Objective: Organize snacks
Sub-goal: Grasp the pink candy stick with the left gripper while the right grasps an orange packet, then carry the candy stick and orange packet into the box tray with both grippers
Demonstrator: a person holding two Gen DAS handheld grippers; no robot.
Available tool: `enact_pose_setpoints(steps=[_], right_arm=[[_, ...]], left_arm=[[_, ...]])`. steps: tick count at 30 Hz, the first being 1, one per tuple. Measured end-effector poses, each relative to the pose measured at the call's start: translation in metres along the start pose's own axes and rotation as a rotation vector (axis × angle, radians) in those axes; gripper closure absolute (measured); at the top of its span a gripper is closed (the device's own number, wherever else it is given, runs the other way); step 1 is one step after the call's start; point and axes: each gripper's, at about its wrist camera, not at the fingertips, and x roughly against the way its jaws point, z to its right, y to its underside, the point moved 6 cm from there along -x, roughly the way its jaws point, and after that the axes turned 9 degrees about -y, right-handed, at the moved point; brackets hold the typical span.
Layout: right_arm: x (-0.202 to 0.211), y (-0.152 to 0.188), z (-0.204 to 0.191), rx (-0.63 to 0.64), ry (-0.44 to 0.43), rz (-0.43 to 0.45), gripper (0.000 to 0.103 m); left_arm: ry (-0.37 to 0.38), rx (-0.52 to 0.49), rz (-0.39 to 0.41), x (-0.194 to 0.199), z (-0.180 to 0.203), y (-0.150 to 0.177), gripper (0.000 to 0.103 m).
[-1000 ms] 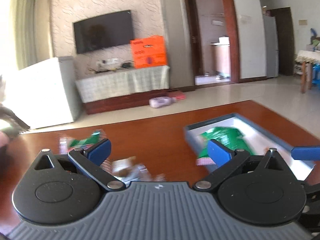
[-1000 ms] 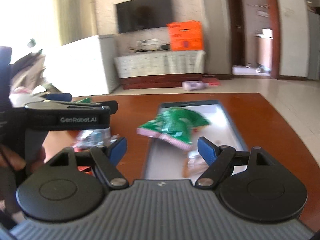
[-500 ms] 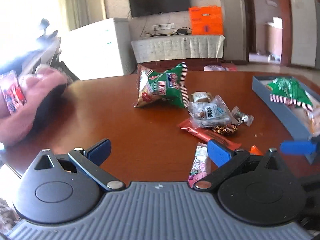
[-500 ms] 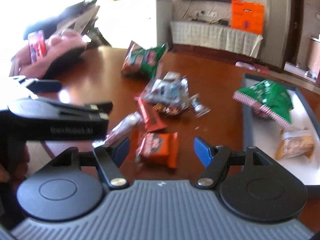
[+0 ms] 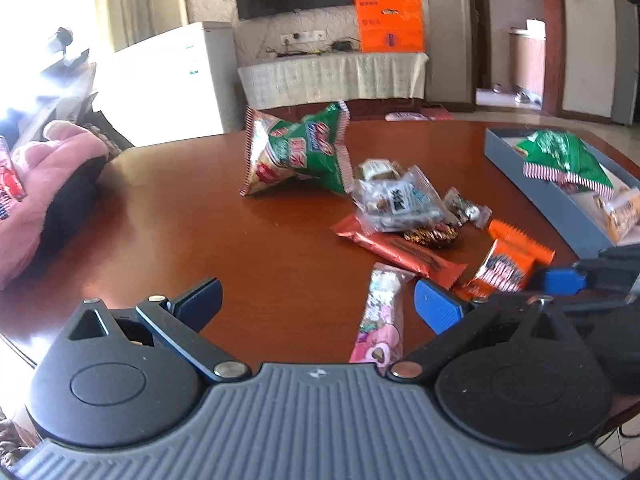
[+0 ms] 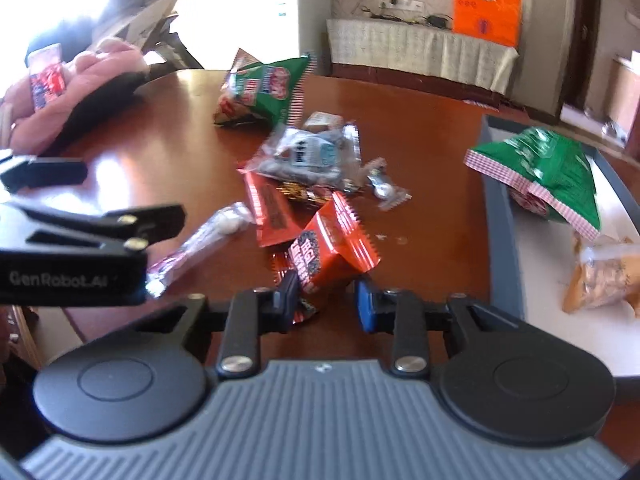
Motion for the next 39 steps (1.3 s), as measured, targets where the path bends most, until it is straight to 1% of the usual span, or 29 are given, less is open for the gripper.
enact_pose_setpoints(steps=[4,5,7,8,9,10,11,12,14,16,17,18,19,20,21,22,25,30,34,39], right_arm=[[0.007,0.003,0.007,-0.020,-0.017,-0.004,0.069],[0.009,0.003,0.009,-0.036,-0.014,-0.004,0.067],[0.011,0.002,0.012,-0.061,-0.008,0.000,0.057],[0.011,0.002,0.012,-0.064,0.000,0.004,0.053],[0.012,0.001,0.012,-0.057,0.012,0.012,0.045],[0.011,0.000,0.011,-0.051,0.023,0.017,0.039],[0.011,0.000,0.011,-0.049,0.028,0.020,0.037],[0.011,-0.001,0.010,-0.046,0.034,0.023,0.036],[0.008,-0.003,0.011,-0.032,0.056,0.028,0.036],[0.006,-0.004,0.012,-0.008,0.075,0.024,0.035],[0.003,-0.005,0.011,0.004,0.079,0.023,0.035],[0.001,-0.006,0.010,0.014,0.073,0.019,0.035],[-0.002,-0.005,0.010,0.022,0.063,0.005,0.040],[-0.004,-0.004,0.009,0.025,0.055,-0.009,0.044],[-0.004,-0.005,0.009,0.015,0.039,-0.007,0.054],[-0.003,-0.006,0.008,0.011,0.034,-0.010,0.061],[0.000,-0.006,0.010,-0.003,0.034,-0.011,0.067],[0.015,-0.013,0.010,-0.027,0.006,0.032,0.067],[0.026,-0.019,0.009,-0.031,-0.004,0.058,0.068],[0.044,-0.030,0.014,-0.063,-0.020,0.106,0.068]], left_arm=[[0.011,-0.072,-0.025,-0.016,0.017,0.007,0.000],[0.011,-0.084,-0.034,-0.021,0.021,0.008,0.000],[0.009,-0.101,-0.052,-0.030,0.025,0.012,0.001],[0.007,-0.102,-0.049,-0.033,0.026,0.012,0.006],[0.011,-0.098,-0.043,-0.034,0.026,0.011,0.012],[0.025,-0.091,-0.040,-0.036,0.025,0.010,0.028],[0.044,-0.076,-0.046,-0.038,0.025,0.008,0.041],[0.063,-0.058,-0.053,-0.040,0.023,0.008,0.047],[0.116,-0.015,-0.074,-0.043,0.020,0.007,0.063],[0.139,-0.007,-0.080,-0.044,0.022,0.006,0.071],[0.139,-0.016,-0.077,-0.043,0.024,0.006,0.079],[0.138,-0.023,-0.075,-0.043,0.025,0.006,0.081],[0.140,-0.021,-0.073,-0.043,0.025,0.005,0.083],[0.144,-0.017,-0.073,-0.043,0.026,0.004,0.086],[0.146,-0.013,-0.072,-0.043,0.026,0.004,0.087],[0.147,-0.010,-0.071,-0.043,0.026,0.004,0.088],[0.146,-0.003,-0.065,-0.042,0.027,0.002,0.090],[0.145,0.047,-0.034,-0.036,0.022,-0.006,0.092],[0.167,0.094,-0.024,-0.030,0.017,-0.012,0.093],[0.183,0.087,0.013,-0.020,0.019,-0.025,0.093]])
